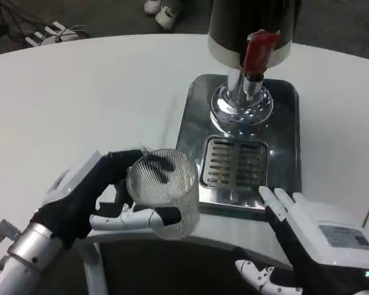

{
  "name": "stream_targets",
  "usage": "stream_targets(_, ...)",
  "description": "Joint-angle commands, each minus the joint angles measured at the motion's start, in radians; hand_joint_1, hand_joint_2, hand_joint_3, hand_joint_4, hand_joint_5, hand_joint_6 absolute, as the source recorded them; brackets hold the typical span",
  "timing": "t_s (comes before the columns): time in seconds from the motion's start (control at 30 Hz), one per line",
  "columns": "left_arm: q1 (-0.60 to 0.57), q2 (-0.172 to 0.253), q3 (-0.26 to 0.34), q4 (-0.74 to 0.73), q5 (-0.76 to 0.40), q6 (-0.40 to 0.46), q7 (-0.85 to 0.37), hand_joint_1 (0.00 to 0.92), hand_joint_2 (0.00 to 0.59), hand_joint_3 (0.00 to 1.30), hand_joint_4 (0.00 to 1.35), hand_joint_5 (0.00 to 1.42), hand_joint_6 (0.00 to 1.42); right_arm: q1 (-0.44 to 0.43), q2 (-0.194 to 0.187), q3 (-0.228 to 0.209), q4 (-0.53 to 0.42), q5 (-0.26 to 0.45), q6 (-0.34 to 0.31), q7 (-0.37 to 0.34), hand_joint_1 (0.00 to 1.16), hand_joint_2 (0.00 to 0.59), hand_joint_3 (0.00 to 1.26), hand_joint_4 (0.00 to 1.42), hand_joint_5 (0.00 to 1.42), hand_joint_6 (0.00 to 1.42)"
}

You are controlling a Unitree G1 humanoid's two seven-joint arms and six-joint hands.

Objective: Grasp the cup under the faucet to collect the drink, then remove the cup.

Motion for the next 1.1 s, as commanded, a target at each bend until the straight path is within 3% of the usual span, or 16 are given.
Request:
stream_targets(0.03,-0.1,-0.012,-0.013,0.11,0.043,-0.026,0.064,0.494,0.0,1.04,1.13,1.17,1.17,0.018,0.016,-0.001,-0.02,-0.002,0.003,-0.024,0.29,0.405,0.02,0.0,0.0,0.1)
stream_targets(0.57,-0.473,-0.053,-0.108,0.545,0.176,-0.045,0.262,0.487,0.0,1.04,1.13,1.17,1.17,0.094,0.023,-0.001,-0.079,0.003,-0.011,-0.031,0.29,0.405,0.03,0.0,0.0,0.13)
stream_targets(0.77,-0.59,-0.08,-0.174,0.696,0.228,-0.021,0.308,0.487,0.0,1.04,1.13,1.17,1.17,0.129,0.025,-0.002,-0.1,0.011,-0.023,-0.032,0.29,0.405,0.03,0.0,0.0,0.14)
stream_targets(1.1,-0.716,-0.163,-0.257,0.831,0.272,0.048,0.355,0.487,0.0,1.04,1.13,1.17,1.17,0.191,0.023,-0.023,-0.148,0.041,-0.049,-0.034,0.29,0.405,0.03,0.0,0.0,0.16)
